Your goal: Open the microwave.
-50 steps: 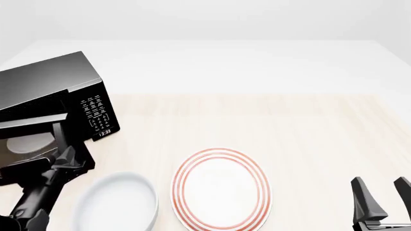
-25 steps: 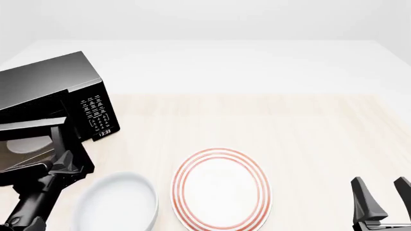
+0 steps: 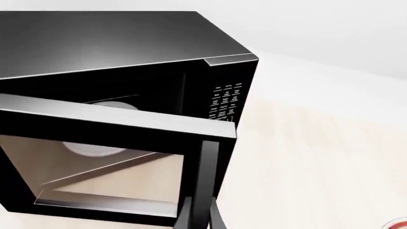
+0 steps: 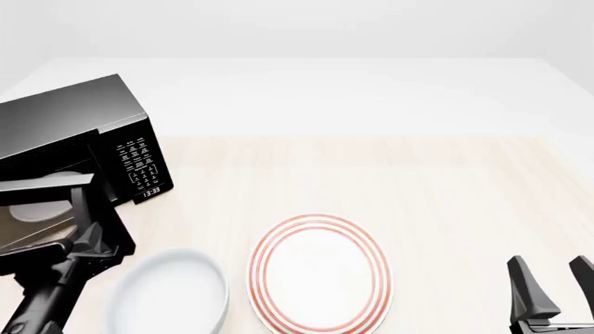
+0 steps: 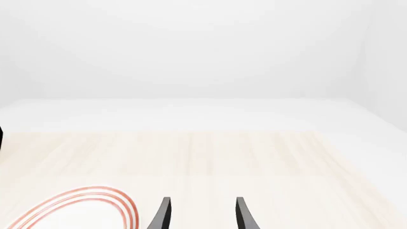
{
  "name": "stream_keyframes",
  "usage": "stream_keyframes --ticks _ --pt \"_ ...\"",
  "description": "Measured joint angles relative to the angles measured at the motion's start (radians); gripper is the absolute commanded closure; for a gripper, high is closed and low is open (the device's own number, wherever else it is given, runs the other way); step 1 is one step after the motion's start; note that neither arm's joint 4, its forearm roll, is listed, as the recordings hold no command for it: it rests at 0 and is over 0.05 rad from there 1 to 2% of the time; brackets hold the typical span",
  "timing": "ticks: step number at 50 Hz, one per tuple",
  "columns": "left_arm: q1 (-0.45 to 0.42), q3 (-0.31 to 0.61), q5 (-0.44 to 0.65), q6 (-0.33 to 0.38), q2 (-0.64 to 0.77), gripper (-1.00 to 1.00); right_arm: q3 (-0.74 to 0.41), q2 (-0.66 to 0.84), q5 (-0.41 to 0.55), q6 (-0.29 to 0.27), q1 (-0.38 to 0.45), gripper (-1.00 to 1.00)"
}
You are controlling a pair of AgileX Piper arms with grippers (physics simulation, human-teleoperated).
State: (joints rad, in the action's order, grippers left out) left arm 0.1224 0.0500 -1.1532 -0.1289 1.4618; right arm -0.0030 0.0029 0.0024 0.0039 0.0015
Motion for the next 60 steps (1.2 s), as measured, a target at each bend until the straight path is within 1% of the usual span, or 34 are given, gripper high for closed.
stream_keyframes --ticks 19,46,47,49,60 --pt "0.001 -0.034 -0.012 0.004 -0.025 1.0 0.0 0.0 0.0 0.0 0.0 -1.0" --pt "0.012 -0.05 -0.024 -0.002 -0.032 1.0 0.0 0.0 0.0 0.0 0.0 -1.0" --pt "0.012 -0.05 -0.023 -0.002 -0.033 -1.0 0.0 0.0 0.0 0.0 0.0 -1.0" --pt "0.034 -0.049 -0.018 -0.005 -0.037 -1.0 0.0 0.0 0.0 0.0 0.0 -1.0" --pt "0.018 -0.028 -0.049 -0.028 -0.078 -1.0 0.0 0.0 0.0 0.0 0.0 -1.0"
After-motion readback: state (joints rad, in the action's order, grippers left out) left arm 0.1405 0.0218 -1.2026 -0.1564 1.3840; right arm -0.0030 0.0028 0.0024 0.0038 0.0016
